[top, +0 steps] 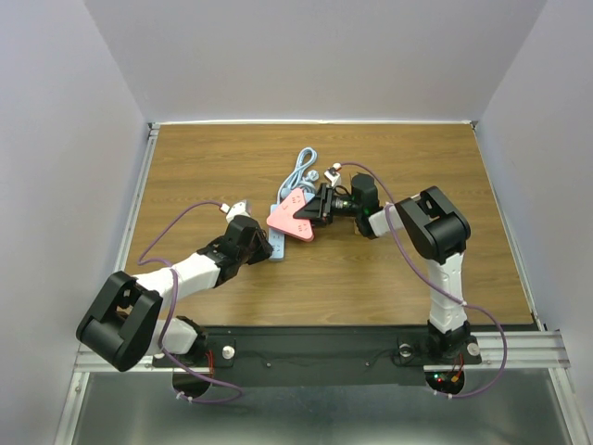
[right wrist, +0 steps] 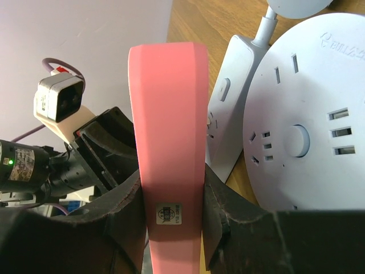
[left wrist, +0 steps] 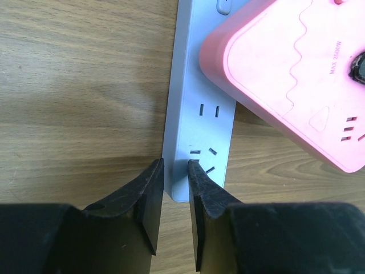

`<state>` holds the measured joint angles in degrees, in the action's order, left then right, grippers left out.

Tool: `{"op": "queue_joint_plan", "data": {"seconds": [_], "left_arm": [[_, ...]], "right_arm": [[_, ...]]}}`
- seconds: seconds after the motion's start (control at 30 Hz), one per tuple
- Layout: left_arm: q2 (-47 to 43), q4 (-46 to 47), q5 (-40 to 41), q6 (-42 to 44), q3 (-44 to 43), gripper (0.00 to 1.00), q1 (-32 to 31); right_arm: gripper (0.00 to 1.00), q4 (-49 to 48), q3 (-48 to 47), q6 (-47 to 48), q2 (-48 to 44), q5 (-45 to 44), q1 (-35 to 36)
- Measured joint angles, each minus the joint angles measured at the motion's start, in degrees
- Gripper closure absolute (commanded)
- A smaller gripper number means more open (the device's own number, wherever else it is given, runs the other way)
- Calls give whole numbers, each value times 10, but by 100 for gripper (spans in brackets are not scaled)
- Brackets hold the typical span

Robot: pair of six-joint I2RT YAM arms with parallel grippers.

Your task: Insert the plug

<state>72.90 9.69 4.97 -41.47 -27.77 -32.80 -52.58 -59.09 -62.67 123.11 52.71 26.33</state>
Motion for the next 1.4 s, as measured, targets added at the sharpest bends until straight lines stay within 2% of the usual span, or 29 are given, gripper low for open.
{"op": "queue_joint_plan", "data": {"seconds": [0.5, 0.8, 1.4], "left_arm": [[-4, -5, 0, 2, 0, 66, 0], [-8, -12, -2, 3, 0, 66, 0], [-22, -36, -7, 5, 0, 66, 0]], "right_arm": [[100, -17, 0, -3, 11, -7, -1], [99, 14, 3, 9, 5, -22, -2], [100, 12, 27, -12, -5, -56, 0]]}}
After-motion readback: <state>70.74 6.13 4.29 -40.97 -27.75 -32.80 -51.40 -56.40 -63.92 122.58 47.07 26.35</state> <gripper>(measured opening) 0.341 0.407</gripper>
